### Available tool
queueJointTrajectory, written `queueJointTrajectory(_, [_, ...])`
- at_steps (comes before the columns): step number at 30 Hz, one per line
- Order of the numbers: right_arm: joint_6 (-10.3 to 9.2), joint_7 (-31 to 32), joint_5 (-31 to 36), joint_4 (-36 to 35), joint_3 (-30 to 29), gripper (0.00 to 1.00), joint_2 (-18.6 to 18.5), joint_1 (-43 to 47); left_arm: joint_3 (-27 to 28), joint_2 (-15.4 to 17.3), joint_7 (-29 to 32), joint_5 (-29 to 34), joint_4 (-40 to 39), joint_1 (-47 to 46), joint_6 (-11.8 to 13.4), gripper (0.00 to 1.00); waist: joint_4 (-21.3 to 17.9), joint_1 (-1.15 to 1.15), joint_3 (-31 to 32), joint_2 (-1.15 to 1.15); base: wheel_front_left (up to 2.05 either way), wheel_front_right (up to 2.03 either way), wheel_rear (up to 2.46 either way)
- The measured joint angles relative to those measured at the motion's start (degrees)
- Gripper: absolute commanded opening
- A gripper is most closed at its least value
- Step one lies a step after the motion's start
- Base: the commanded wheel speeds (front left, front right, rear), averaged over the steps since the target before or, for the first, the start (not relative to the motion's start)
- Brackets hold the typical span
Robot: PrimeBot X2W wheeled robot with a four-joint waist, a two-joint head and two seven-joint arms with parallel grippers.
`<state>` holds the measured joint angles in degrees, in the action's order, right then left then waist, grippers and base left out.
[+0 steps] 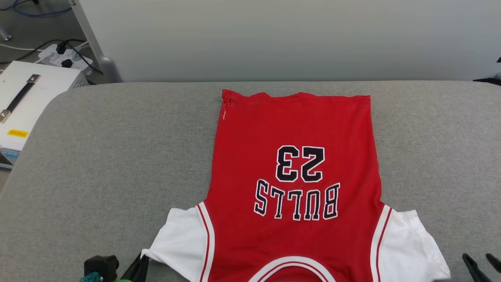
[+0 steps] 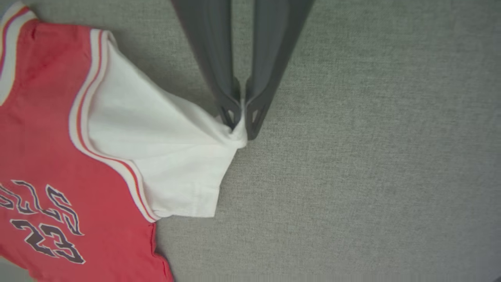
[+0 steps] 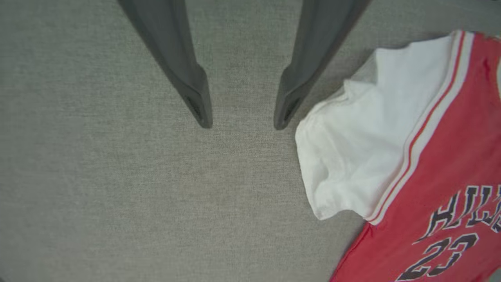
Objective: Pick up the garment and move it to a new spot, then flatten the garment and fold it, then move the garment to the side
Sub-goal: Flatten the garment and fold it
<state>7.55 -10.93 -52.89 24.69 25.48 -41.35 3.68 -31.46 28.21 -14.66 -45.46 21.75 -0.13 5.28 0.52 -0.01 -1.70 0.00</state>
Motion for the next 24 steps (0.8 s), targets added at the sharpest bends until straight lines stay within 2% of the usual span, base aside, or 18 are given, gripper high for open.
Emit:
queueJointTrajectory(7, [0.00,3.5,7.7,-7.2,-11.8,1.00,-2.7,-1.1,1.5,-1.3,0.0,3.3,-3.4,-0.1,0.7,0.00,1.0,0.00,-0.5,0.00,0.00,0.00,0.00])
queueJointTrajectory(13, [0.00,10.2,13.5,-16.4,-22.0,1.00,-4.3,-10.1,1.9,-1.6,0.0,5.8,-7.6,-1.0,1.9,0.00,2.7,0.00,-2.6,0.00,0.00,0.00,0.00])
queueJointTrajectory(18, [0.00,20.8,15.2,-21.3,-24.7,1.00,-4.7,-20.6,1.8,-2.7,0.0,8.4,-11.0,-4.1,2.4,0.00,4.5,0.00,-5.9,0.00,0.00,0.00,0.00])
queueJointTrajectory(21, [0.00,31.0,14.7,-21.0,-23.6,1.00,-4.9,-26.8,1.7,-3.9,0.0,9.4,-12.5,-6.1,2.5,0.00,5.6,0.00,-8.3,0.00,0.00,0.00,0.00])
queueJointTrajectory(24, [0.00,43.9,13.9,-18.7,-20.9,1.00,-4.7,-35.1,1.3,-5.2,0.0,11.3,-13.0,-8.7,2.0,0.00,7.0,0.00,-11.4,0.00,0.00,0.00,0.00])
